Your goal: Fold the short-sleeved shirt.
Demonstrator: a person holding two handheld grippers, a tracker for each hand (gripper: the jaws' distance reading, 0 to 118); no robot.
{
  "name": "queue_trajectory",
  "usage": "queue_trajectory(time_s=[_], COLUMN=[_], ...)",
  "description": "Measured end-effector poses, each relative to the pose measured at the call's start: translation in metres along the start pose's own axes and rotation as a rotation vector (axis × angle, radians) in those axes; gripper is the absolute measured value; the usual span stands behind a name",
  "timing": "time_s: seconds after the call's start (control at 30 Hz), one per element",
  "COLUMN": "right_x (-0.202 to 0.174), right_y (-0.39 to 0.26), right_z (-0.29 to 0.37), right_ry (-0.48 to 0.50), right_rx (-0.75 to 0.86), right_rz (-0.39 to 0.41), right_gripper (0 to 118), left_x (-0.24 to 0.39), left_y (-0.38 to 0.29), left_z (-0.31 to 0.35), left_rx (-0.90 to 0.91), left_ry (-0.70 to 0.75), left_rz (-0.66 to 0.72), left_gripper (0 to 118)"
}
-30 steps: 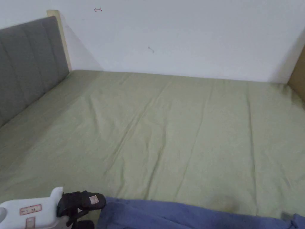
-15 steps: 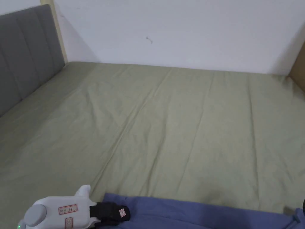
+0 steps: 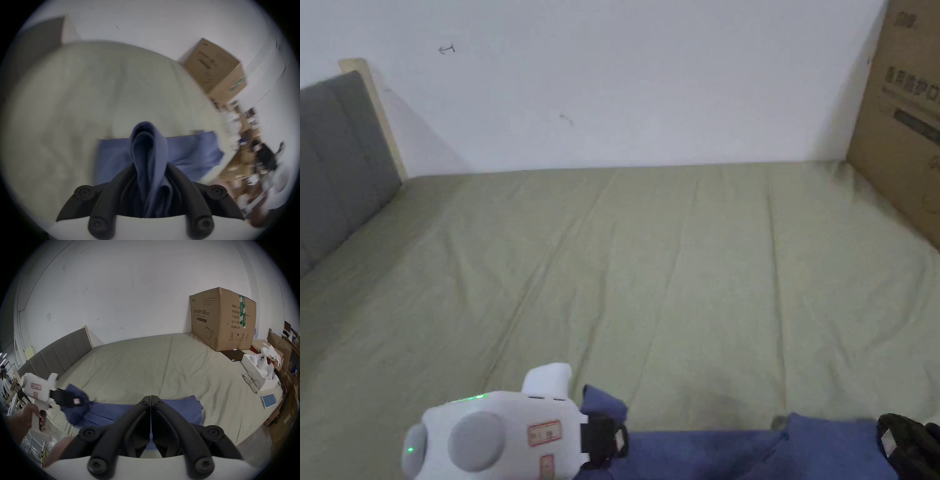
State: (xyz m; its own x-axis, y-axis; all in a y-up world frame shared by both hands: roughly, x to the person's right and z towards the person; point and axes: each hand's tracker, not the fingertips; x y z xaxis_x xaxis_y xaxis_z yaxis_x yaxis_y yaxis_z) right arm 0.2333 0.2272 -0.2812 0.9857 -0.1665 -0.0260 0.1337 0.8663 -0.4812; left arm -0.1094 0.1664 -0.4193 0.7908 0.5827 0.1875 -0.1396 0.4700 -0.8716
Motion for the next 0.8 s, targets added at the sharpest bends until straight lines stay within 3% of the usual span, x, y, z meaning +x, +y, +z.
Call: queue_trajectory(time_s=[0.03, 0.07, 0.1, 0.13, 0.3, 0.33, 0.37, 0.4, 0.43, 0.47, 0.5, 0.57, 0.63, 0.8], right_x=[0.005, 0.01, 0.014, 0.02, 0.045, 0.03, 0.037, 0.036, 0.032, 0.028, 0.055, 0.057, 0.056, 0.056], right_y=[0.001, 0.001, 0.002, 0.003, 0.006, 0.004, 0.006, 0.005, 0.003, 0.001, 0.002, -0.001, -0.006, -0.011], right_z=[0.004, 0.007, 0.01, 0.012, 0.019, 0.014, 0.014, 0.013, 0.011, 0.011, 0.003, 0.001, -0.001, 0.0], right_ry=[-0.002, -0.005, -0.008, -0.013, -0.056, -0.054, -0.061, -0.06, -0.061, -0.063, -0.059, -0.051, -0.038, -0.034], right_rx=[0.005, 0.008, 0.011, 0.014, 0.025, 0.031, 0.037, 0.035, 0.032, 0.029, 0.031, 0.027, 0.011, -0.013], right_rz=[-0.01, -0.017, -0.023, -0.028, -0.057, -0.087, -0.086, -0.097, -0.106, -0.111, -0.11, -0.119, -0.14, -0.132], right_gripper=[0, 0, 0, 0, 0, 0, 0, 0, 0, 0, 0, 0, 0, 0], left_x=[0.011, 0.017, 0.026, 0.032, 0.019, 0.013, 0.007, 0.001, -0.005, 0.0, 0.0, 0.003, 0.011, 0.039], left_y=[-0.001, 0.0, 0.001, 0.0, 0.007, 0.008, 0.008, 0.006, 0.004, 0.003, 0.0, -0.007, -0.011, -0.032], left_z=[-0.019, -0.033, -0.048, -0.058, -0.024, -0.006, 0.002, 0.009, 0.015, 0.019, 0.015, 0.0, -0.03, -0.096], left_rx=[-0.024, -0.044, -0.084, -0.11, 0.009, 0.039, 0.067, 0.084, 0.091, 0.088, 0.079, 0.052, -0.029, -0.176], left_ry=[-0.062, -0.112, -0.141, -0.121, -0.049, -0.01, 0.055, 0.106, 0.128, 0.122, 0.141, 0.188, 0.105, 0.066], left_rz=[0.019, 0.031, 0.051, 0.052, 0.024, 0.014, -0.001, -0.012, -0.027, -0.043, -0.06, -0.109, -0.098, -0.178], left_gripper=[28, 60, 106, 118, 117, 117, 115, 101, 74, 31, 4, 0, 0, 0])
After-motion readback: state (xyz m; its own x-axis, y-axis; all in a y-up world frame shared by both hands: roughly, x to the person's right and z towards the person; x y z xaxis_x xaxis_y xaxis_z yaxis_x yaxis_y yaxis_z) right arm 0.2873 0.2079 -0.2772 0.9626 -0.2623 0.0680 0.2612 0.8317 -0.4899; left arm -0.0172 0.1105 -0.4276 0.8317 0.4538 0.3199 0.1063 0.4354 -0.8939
